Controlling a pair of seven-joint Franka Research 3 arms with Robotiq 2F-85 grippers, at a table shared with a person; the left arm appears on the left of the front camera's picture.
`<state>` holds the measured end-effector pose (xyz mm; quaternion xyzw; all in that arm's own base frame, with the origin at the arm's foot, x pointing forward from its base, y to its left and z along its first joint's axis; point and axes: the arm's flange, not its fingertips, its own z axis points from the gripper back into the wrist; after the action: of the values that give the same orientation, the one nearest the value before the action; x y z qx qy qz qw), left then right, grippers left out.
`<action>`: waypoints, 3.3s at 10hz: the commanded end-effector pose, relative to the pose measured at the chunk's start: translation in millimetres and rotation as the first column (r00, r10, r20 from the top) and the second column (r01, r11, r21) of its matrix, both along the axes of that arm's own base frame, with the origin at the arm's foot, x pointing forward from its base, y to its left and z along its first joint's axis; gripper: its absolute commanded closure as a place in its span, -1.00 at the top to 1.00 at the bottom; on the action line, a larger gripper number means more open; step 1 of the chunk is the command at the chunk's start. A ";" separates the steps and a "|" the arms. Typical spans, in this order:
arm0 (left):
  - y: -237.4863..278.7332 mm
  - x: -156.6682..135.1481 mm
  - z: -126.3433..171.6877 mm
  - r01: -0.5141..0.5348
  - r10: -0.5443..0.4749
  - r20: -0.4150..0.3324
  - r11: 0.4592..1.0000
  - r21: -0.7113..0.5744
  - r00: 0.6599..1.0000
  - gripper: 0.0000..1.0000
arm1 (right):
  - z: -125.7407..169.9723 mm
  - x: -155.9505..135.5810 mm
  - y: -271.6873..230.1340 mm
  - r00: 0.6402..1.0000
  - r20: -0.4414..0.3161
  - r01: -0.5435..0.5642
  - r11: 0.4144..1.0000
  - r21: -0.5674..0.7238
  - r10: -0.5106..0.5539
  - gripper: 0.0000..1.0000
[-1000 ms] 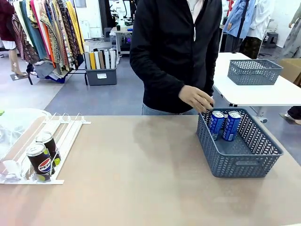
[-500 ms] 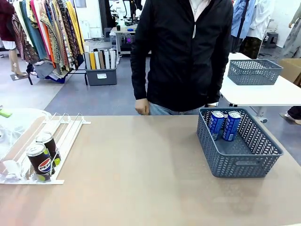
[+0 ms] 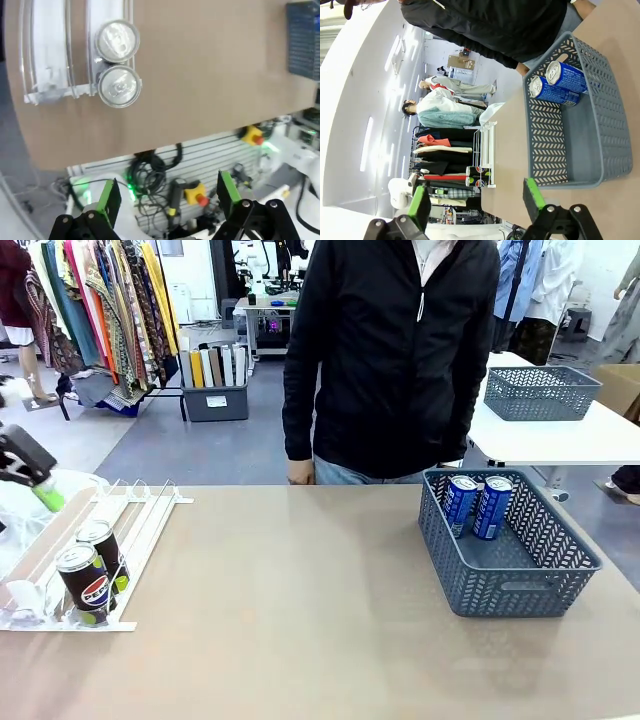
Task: Retrieve and store the cans from the dispenser.
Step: Pick up one can from the Automatic Can Dispenser and place it in the middle of the table.
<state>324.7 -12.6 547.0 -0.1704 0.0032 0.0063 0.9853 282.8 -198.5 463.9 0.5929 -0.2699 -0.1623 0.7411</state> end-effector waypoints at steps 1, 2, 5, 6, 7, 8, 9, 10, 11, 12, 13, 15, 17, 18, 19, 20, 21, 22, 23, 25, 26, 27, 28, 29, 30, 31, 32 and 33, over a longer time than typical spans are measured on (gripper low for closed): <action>-28.0 0.5 -19.0 0.001 0.007 -0.042 0.984 0.176 0.999 1.00 | 2.7 -0.9 -0.3 1.000 0.006 -0.001 1.000 0.010 0.001 1.00; -41.4 6.7 -30.3 -0.063 0.066 -0.005 0.971 0.229 0.998 1.00 | 2.7 -0.9 -0.3 1.000 0.006 -0.001 1.000 0.010 0.001 1.00; -20.0 -2.0 -6.5 0.006 -0.004 -0.016 0.995 0.097 1.000 1.00 | 2.7 -0.9 -0.3 1.000 0.006 -0.001 1.000 0.010 0.001 1.00; -34.8 0.1 -15.4 -0.005 0.008 -0.015 0.989 0.145 1.000 1.00 | 2.7 -0.9 -0.3 1.000 0.006 -0.001 1.000 0.010 0.001 1.00; -34.9 4.1 -32.1 0.094 -0.097 0.013 0.981 0.167 0.995 1.00 | 2.7 -0.9 -0.3 1.000 0.006 -0.001 1.000 0.010 0.001 1.00; -24.2 8.1 -51.8 0.141 -0.148 0.020 0.968 0.207 0.989 1.00 | 2.7 -0.9 -0.3 1.000 0.006 -0.001 1.000 0.010 0.001 1.00; -15.5 12.9 -70.2 0.149 -0.160 0.032 0.963 0.225 0.987 1.00 | 2.7 -0.9 -0.3 1.000 0.006 -0.001 1.000 0.010 0.001 1.00; -9.5 14.7 -85.0 0.126 -0.139 0.038 0.963 0.240 0.989 1.00 | 2.7 -0.9 -0.3 1.000 0.006 -0.001 1.000 0.010 0.001 1.00; -6.4 15.7 -95.9 0.123 -0.141 0.063 0.965 0.232 0.988 1.00 | 2.7 -0.9 -0.3 1.000 0.006 -0.001 1.000 0.010 0.001 1.00; -9.4 18.0 -104.7 0.143 -0.161 0.079 0.970 0.198 0.984 1.00 | 2.7 -0.9 -0.3 1.000 0.006 -0.001 1.000 0.010 0.001 1.00; -13.4 21.9 -116.2 0.153 -0.172 0.086 0.969 0.193 0.981 1.00 | 2.7 -0.9 -0.3 1.000 0.006 -0.001 1.000 0.010 0.001 1.00; -18.6 30.5 -132.8 0.138 -0.158 0.101 0.973 0.184 0.982 1.00 | 2.7 -0.9 -0.3 1.000 0.006 -0.001 1.000 0.010 0.001 1.00; -22.1 39.7 -144.5 0.100 -0.124 0.091 0.967 0.234 0.988 1.00 | 2.7 -0.9 -0.3 1.000 0.006 -0.001 1.000 0.010 0.001 1.00; -25.2 44.9 -149.5 0.089 -0.114 0.089 0.965 0.247 0.989 1.00 | 2.7 -0.9 -0.3 1.000 0.006 -0.001 1.000 0.010 0.001 1.00; -25.1 45.5 -150.7 0.090 -0.113 0.085 0.966 0.242 0.990 1.00 | 2.7 -0.9 -0.3 1.000 0.006 -0.001 1.000 0.010 0.001 1.00; -25.1 46.9 -151.1 0.087 -0.110 0.084 0.967 0.240 0.990 1.00 | 2.7 -0.9 -0.3 1.000 0.006 -0.001 1.000 0.010 0.001 1.00; -25.7 48.2 -151.0 0.085 -0.109 0.088 0.968 0.236 0.990 1.00 | 2.7 -0.9 -0.3 1.000 0.006 -0.001 1.000 0.010 0.001 1.00; -25.3 48.2 -151.0 0.075 -0.096 0.079 0.970 0.232 0.992 1.00 | 2.7 -0.9 -0.3 1.000 0.006 -0.001 1.000 0.010 0.001 1.00; -24.3 49.0 -150.6 0.063 -0.083 0.077 0.969 0.237 0.994 0.73 | 2.7 -0.9 -0.3 1.000 0.006 -0.001 1.000 0.010 0.001 1.00; -26.0 49.4 -150.2 0.043 -0.067 0.087 0.967 0.250 0.994 -1.00 | 2.7 -0.9 -0.3 1.000 0.006 -0.001 1.000 0.010 0.001 1.00; -25.8 49.7 -150.1 0.036 -0.062 0.096 0.967 0.252 0.993 -1.00 | 2.7 -0.9 -0.3 1.000 0.006 -0.001 1.000 0.010 0.001 1.00; -25.6 50.2 -150.1 0.033 -0.061 0.101 0.966 0.257 0.993 -1.00 | 2.7 -0.9 -0.3 1.000 0.006 -0.001 1.000 0.010 0.001 1.00; -25.2 51.0 -150.3 0.029 -0.057 0.101 0.965 0.262 0.993 -1.00 | 2.7 -0.9 -0.3 1.000 0.006 -0.001 1.000 0.010 0.001 1.00; -24.6 50.7 -149.5 0.026 -0.054 0.101 0.965 0.261 0.993 -1.00 | 2.7 -0.9 -0.3 1.000 0.006 -0.001 1.000 0.010 0.001 1.00; -23.2 49.4 -146.5 0.022 -0.050 0.099 0.964 0.265 0.994 -1.00 | 2.7 -0.9 -0.3 1.000 0.006 -0.001 1.000 0.010 0.001 1.00; -22.4 45.9 -135.1 0.031 -0.060 0.106 0.966 0.255 0.993 -1.00 | 2.7 -0.9 -0.3 1.000 0.006 -0.001 1.000 0.010 0.001 1.00; -22.4 42.3 -112.7 0.016 -0.046 0.111 0.966 0.260 0.993 -1.00 | 2.7 -0.9 -0.3 1.000 0.006 -0.001 1.000 0.010 0.001 1.00; -24.7 37.1 -85.0 0.016 -0.051 0.132 0.968 0.252 0.990 -1.00 | 2.7 -0.9 -0.3 1.000 0.006 -0.001 1.000 0.010 0.001 1.00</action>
<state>371.5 -33.7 427.6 -0.0528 -0.0487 -0.0291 0.9970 282.9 -198.4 463.8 0.5931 -0.2697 -0.1622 0.7411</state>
